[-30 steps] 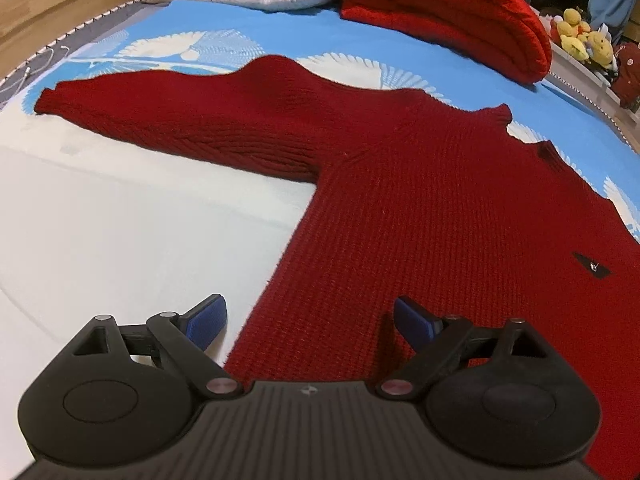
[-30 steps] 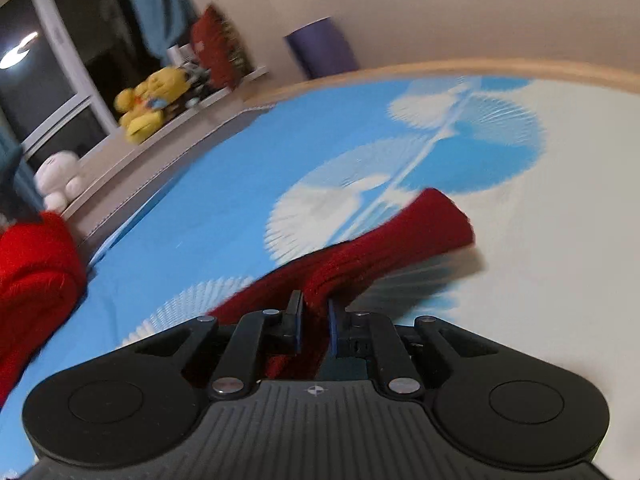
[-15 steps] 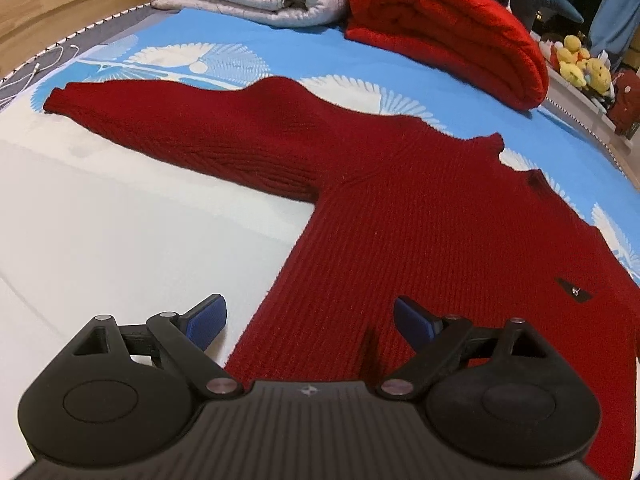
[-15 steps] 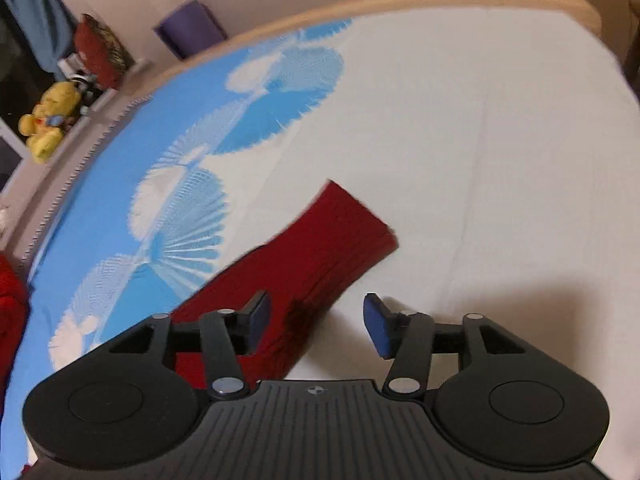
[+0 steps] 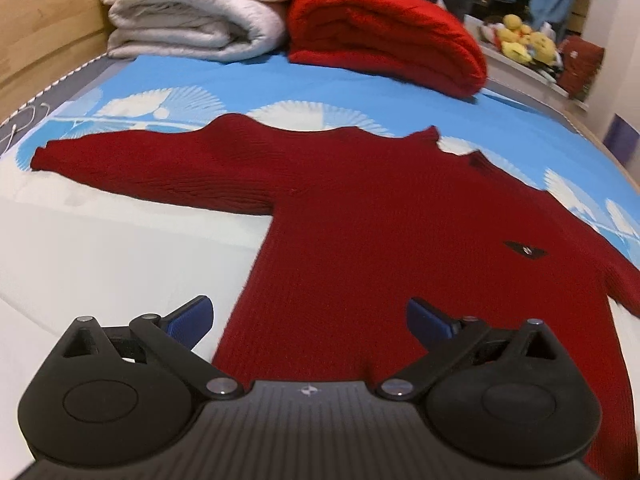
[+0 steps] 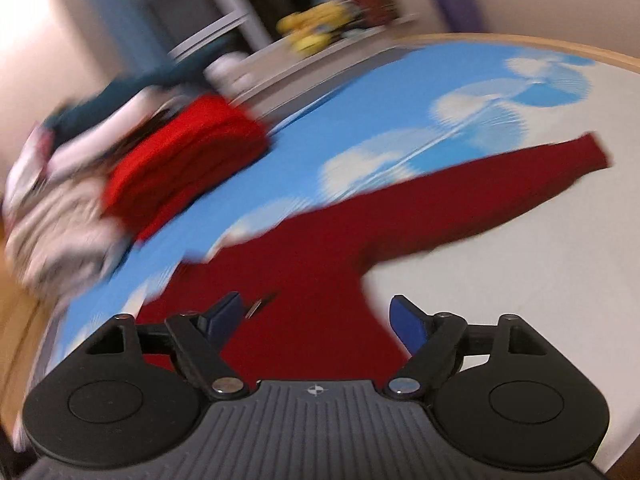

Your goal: Fold small clothes

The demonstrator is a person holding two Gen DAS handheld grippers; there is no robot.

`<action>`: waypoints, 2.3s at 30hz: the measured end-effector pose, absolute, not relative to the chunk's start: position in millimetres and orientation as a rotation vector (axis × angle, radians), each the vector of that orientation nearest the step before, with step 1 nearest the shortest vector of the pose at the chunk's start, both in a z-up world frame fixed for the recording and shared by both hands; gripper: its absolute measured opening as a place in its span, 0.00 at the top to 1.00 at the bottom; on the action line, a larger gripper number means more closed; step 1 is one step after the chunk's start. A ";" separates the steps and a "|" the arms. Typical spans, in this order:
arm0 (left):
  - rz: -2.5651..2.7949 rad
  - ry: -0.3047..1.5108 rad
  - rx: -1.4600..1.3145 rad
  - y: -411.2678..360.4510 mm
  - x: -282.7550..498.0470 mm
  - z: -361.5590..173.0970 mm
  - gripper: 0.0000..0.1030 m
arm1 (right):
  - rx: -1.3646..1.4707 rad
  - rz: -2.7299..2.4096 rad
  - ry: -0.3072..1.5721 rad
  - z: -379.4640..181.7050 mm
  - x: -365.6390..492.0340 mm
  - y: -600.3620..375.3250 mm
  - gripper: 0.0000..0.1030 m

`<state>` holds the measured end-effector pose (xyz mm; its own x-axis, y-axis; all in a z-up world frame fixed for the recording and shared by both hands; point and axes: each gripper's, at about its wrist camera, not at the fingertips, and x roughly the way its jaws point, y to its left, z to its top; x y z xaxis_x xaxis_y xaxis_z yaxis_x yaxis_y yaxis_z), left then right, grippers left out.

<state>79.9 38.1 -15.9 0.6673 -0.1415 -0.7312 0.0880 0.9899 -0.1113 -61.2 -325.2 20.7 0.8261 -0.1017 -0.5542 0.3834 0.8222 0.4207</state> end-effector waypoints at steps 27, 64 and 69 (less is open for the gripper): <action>-0.106 0.808 0.072 42.4 48.8 -15.0 0.00 | 0.199 -0.148 0.751 -43.1 -10.5 -205.8 0.17; 0.145 0.794 -0.468 173.9 181.4 -25.9 0.00 | 0.256 -0.206 0.792 -49.6 7.2 -229.4 0.17; 0.275 0.750 -0.689 243.9 227.5 -57.7 0.01 | 0.253 -0.232 0.806 -54.5 12.3 -237.1 0.17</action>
<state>227.5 243.9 -57.7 0.7095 -0.0088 -0.7047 -0.4618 0.7495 -0.4744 12.3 -237.1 -54.5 0.6704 -0.1081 -0.7341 0.2992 0.9447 0.1342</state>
